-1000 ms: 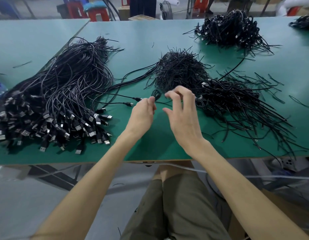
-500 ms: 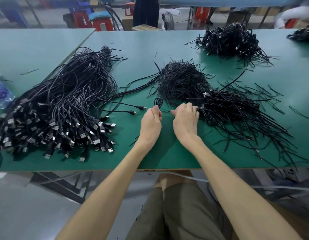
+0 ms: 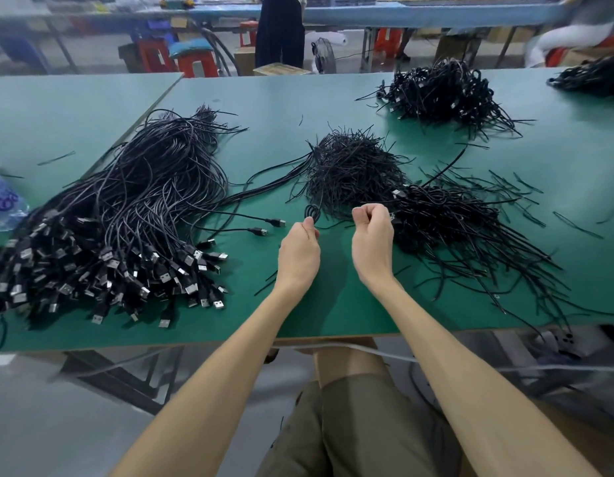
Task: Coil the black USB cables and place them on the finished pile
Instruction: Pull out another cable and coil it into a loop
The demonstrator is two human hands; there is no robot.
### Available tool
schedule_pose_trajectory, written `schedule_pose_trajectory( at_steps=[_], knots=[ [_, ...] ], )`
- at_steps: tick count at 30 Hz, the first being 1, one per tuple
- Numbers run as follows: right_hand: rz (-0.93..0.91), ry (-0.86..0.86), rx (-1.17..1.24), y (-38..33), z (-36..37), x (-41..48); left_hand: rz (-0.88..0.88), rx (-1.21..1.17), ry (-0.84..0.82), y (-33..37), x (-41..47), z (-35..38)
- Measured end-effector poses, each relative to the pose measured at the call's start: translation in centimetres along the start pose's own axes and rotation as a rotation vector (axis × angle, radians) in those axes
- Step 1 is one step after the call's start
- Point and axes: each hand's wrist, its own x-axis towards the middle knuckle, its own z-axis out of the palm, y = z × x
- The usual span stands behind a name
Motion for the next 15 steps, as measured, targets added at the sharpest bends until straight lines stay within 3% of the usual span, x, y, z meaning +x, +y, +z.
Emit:
schedule_pose_trajectory(
  at_steps=[5, 15],
  knots=[
    [-0.005, -0.201, -0.084, 0.2, 1.0, 0.2, 0.033, 0.017, -0.039, 0.0, 0.2, -0.3],
    [-0.025, -0.304, -0.159, 0.8, 1.3, 0.0, 0.05, -0.052, -0.042, 0.5, -0.4, -0.6]
  ],
)
